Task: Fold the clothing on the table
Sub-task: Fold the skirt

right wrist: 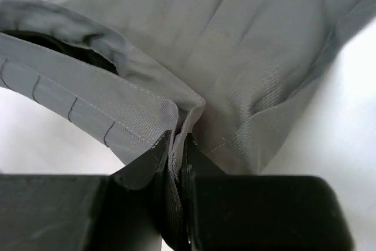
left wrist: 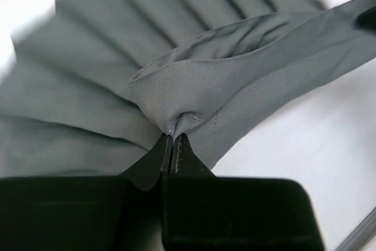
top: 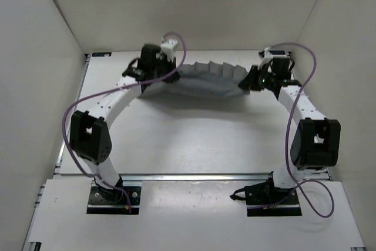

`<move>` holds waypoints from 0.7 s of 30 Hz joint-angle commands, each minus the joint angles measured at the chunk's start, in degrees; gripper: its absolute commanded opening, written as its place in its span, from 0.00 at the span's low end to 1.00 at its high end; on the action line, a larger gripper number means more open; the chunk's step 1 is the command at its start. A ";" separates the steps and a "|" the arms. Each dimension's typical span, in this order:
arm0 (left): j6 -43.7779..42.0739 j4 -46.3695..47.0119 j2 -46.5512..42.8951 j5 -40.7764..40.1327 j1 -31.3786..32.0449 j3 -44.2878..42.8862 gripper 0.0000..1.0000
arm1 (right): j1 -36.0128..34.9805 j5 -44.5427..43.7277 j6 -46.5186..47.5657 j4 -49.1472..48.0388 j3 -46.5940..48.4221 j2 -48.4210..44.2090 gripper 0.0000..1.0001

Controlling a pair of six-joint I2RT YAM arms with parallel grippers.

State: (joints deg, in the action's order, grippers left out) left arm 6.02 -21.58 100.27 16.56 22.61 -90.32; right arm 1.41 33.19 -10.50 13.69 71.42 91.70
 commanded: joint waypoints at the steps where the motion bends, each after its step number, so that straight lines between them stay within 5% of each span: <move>1: -3.22 -6.19 -11.11 -12.05 2.61 14.69 0.00 | -0.97 -4.89 1.54 0.63 -8.82 -8.45 0.00; 5: 3.27 -2.87 -19.49 -11.48 1.32 24.83 0.00 | -7.38 -9.11 -0.04 -1.47 -12.27 -12.70 0.00; 9: 7.15 0.05 -15.03 -7.07 -6.16 25.56 0.00 | -4.76 -0.95 0.21 -0.17 -3.77 0.27 0.00; 19: 9.88 3.74 -2.81 -8.21 -8.37 26.17 0.00 | -5.89 3.19 3.21 5.63 15.57 23.68 0.00; 21: 9.10 2.26 0.79 -8.90 -8.63 23.10 0.07 | -4.67 4.42 3.47 7.57 18.83 26.06 0.09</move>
State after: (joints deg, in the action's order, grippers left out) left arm 15.70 -16.91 98.72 12.67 16.82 -64.45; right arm -6.46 39.11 -9.45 20.32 84.71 116.77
